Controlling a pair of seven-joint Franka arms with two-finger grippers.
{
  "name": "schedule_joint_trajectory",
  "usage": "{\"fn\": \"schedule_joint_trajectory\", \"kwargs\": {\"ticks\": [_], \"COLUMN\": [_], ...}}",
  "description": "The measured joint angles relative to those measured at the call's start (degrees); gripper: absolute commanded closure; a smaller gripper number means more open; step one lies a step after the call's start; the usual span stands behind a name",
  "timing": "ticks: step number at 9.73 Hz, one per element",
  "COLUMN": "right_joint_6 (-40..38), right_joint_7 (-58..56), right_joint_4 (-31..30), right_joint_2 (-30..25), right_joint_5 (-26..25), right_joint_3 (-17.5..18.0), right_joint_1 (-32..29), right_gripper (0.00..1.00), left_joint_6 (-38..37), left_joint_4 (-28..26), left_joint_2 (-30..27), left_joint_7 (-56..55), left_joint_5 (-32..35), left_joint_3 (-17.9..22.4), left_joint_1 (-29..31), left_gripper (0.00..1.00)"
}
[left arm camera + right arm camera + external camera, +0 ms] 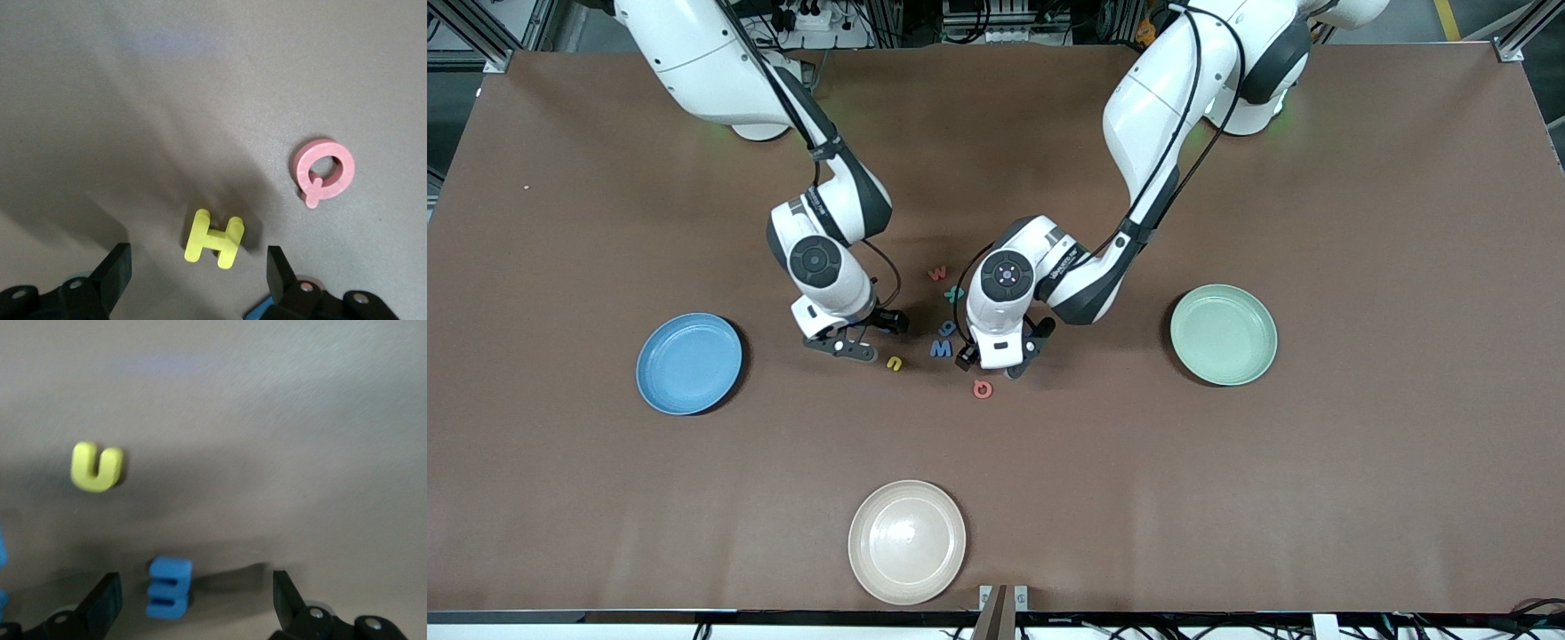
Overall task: Sort upper and lower case letters into plates
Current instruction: 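Grasp the yellow H with the left gripper while the right gripper grasps the E, then place the H on the green plate while the right gripper drops the E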
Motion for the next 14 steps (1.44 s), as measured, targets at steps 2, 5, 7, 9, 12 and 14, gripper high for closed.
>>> {"fn": "schedule_joint_trajectory", "kwargs": {"ticks": [2,5,7,9,12,14], "right_joint_6": [0.05,0.52,2.29,2.76,2.95,3.94], "right_joint_7": [0.00,0.00,0.00,0.00,0.00,0.01], "right_joint_4": [-0.01,-0.12,-1.04,-1.66,-1.87,-1.95], "right_joint_2": [-0.10,-0.11,-0.10,-0.10,-0.10,-0.09], "right_joint_5": [0.00,0.00,0.00,0.00,0.00,0.01], "right_joint_3": [0.74,0.75,0.66,0.61,0.60,0.59], "right_joint_1": [0.12,0.10,0.03,0.02,0.01,-0.02], "right_gripper": [0.00,0.00,0.00,0.00,1.00,1.00], "left_joint_6": [0.02,-0.12,0.16,0.93,1.22,1.18], "left_joint_4": [0.55,0.72,0.73,0.77,0.87,0.89], "left_joint_2": [0.55,0.60,0.65,0.68,0.68,0.69], "left_joint_7": [0.23,0.31,0.35,0.46,1.10,1.19], "left_joint_5": [0.00,0.00,0.00,0.00,0.00,0.00], "left_joint_3": [0.04,0.06,0.07,0.09,0.08,0.08], "left_joint_1": [0.01,0.01,0.01,0.01,0.01,0.01], "left_gripper": [0.37,0.45,0.57,0.66,0.68,0.68]}}
